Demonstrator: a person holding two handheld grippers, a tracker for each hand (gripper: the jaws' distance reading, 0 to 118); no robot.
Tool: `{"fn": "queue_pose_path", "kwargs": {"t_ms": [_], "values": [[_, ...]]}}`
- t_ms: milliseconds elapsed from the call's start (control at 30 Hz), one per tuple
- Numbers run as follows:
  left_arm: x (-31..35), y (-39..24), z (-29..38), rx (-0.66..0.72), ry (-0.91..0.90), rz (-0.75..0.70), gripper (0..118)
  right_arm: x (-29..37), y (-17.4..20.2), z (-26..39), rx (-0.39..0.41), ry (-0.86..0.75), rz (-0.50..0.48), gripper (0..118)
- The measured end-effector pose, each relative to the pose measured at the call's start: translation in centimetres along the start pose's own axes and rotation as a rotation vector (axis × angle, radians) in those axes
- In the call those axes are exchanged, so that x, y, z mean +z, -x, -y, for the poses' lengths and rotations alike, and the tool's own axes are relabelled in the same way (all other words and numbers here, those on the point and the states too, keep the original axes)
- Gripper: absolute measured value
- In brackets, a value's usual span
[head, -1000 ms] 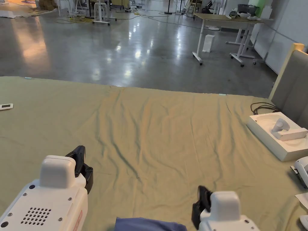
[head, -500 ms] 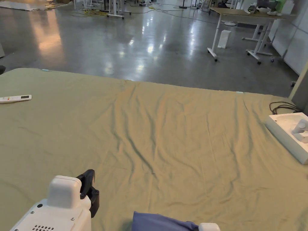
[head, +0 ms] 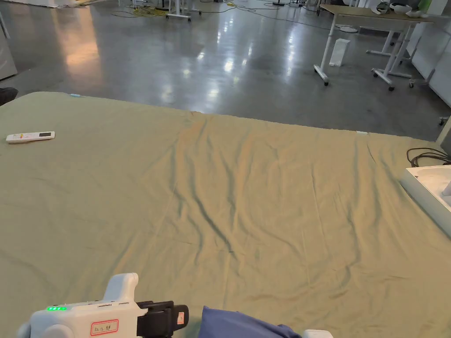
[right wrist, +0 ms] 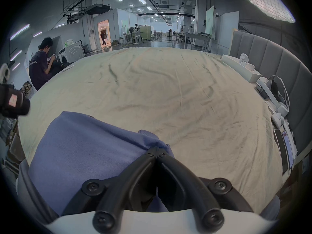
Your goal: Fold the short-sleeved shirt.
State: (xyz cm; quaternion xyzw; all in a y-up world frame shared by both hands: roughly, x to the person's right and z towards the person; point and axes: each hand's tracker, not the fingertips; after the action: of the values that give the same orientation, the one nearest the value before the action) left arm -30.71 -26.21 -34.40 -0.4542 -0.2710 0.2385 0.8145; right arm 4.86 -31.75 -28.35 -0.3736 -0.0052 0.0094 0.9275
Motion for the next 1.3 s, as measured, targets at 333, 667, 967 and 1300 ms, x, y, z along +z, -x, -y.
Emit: {"fn": "queue_pose_path", "kwargs": {"t_ms": [333,667,967,1300], "values": [[-2.9,5.6,0.2,0.215,0.042,0.259,69,0.0,-0.1,0.0,0.007,0.002,-0.005,0],[-9.1,7.0,1.9,0.345,0.169,0.465,69,0.0,-0.1,0.0,0.006,0.003,-0.006,0],[-10.3,5.5,2.0,0.355,0.315,0.422,69,-0.2,-0.2,0.1,0.015,0.004,-0.005,0],[-13.0,3.1,2.3,0.25,0.432,0.446,69,-0.3,-0.2,0.2,0.011,0.008,-0.001,0]]}}
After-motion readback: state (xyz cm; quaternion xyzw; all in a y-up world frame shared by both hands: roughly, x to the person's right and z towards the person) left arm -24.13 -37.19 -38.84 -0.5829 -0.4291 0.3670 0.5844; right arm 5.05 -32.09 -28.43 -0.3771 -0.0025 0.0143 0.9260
